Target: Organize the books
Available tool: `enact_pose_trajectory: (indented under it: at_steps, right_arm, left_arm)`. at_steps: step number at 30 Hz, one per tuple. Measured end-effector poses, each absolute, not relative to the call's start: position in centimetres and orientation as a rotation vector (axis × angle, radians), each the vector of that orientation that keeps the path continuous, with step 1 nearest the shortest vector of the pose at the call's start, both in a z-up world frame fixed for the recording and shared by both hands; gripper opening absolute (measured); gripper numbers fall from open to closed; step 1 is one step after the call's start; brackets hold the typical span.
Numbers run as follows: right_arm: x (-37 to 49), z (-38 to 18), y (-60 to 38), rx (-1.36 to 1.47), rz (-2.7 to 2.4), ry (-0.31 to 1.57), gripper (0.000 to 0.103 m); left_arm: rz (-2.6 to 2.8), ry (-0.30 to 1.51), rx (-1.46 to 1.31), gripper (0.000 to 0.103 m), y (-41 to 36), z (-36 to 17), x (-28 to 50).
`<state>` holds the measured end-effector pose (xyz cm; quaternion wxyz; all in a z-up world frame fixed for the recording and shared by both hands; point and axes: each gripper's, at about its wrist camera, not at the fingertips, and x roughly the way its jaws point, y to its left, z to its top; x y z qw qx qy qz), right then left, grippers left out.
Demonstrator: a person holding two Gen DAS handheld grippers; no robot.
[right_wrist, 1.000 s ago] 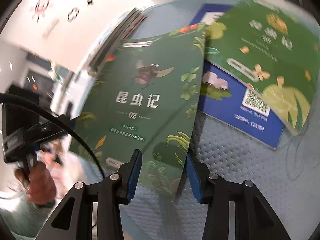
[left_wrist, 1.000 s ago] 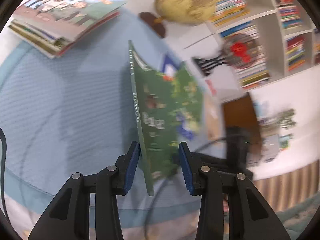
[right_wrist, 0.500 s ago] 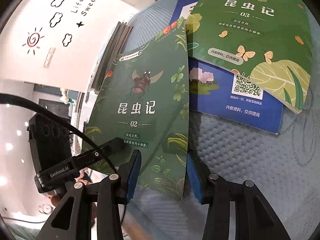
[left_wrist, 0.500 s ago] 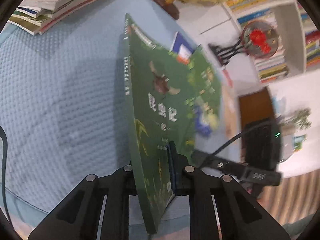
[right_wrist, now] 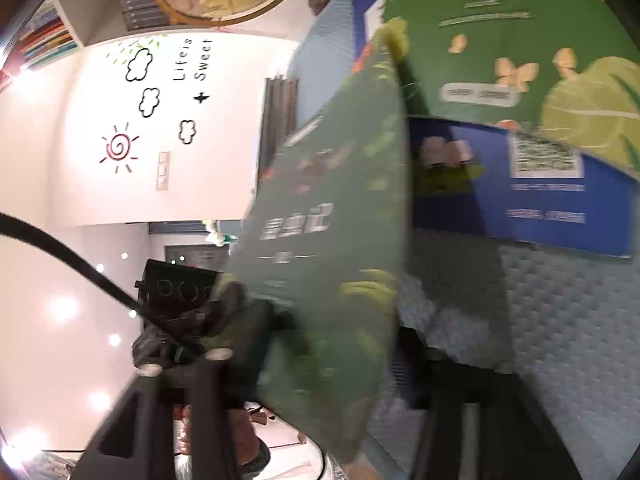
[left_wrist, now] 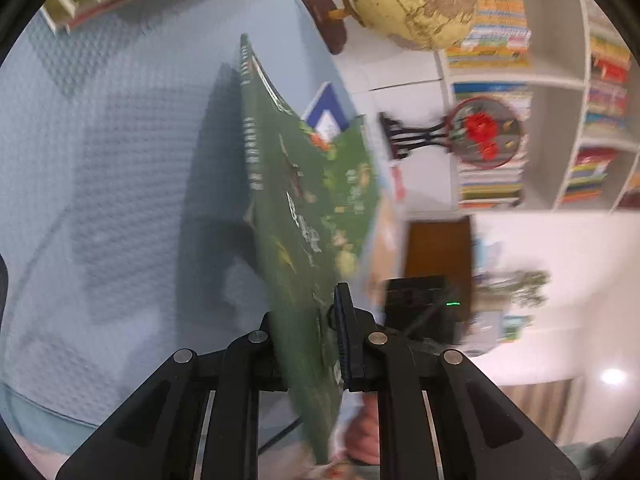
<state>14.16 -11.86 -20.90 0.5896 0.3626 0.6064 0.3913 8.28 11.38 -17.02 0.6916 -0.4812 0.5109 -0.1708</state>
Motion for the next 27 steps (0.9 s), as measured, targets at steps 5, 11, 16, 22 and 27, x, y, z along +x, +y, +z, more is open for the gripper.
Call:
enact_pose_trajectory:
  at_steps: [5, 11, 16, 22, 27]
  right_arm:
    - [12.8, -17.7, -9.1, 0.497, 0.85, 1.336, 0.033]
    - [9.9, -12.9, -3.9, 0.071, 0.779, 1.177, 0.032]
    - [8.5, -9.0, -0.5, -0.025, 0.722, 1.091, 0.032]
    - [9.9, -5.2, 4.2, -0.015, 0.701, 0.996, 0.033]
    - [13.2, -5.3, 8.7, 0.069, 0.723, 0.996, 0.033]
  left_arm:
    - [-0.325, 1.201, -0.771, 0.011, 10.6, -15.3, 7.8]
    - [-0.383, 1.18, -0.608, 0.011, 10.9, -13.2, 8.1]
    - [-0.504, 1.134, -0.622, 0.013, 14.8, -11.1, 8.7]
    - [-0.52, 1.041, -0.585, 0.013, 20.0, -7.6, 10.5]
    - [-0.444, 1.026, -0.556, 0.013, 25.8, -7.9, 13.2]
